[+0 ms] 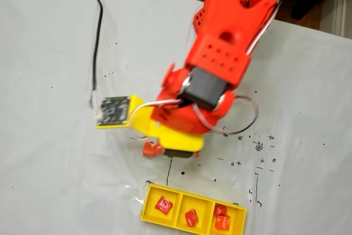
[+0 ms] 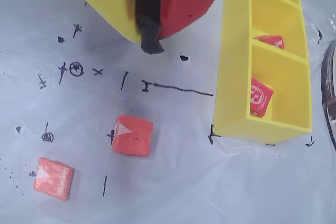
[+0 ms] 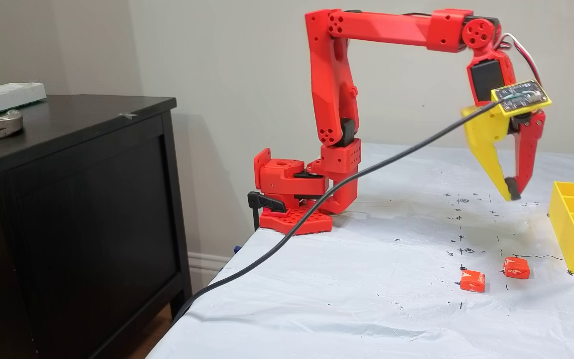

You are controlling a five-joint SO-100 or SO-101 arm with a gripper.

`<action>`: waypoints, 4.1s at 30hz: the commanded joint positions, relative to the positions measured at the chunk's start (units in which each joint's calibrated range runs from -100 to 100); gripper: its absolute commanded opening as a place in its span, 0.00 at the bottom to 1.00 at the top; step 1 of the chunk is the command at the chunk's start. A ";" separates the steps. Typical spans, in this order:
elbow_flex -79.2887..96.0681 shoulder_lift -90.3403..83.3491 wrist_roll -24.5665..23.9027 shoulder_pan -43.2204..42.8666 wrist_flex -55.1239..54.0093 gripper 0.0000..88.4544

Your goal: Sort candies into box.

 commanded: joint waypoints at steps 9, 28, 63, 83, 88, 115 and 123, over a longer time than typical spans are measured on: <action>-23.32 16.84 3.66 4.85 6.59 0.00; -18.86 18.88 5.52 7.21 7.08 0.27; -16.58 25.15 4.49 4.94 3.39 0.33; -21.23 31.26 4.25 4.58 1.35 0.34; -22.77 33.30 4.35 4.40 2.41 0.25; -21.13 12.26 5.91 2.77 11.25 0.00; -16.31 0.05 1.32 -1.58 8.80 0.00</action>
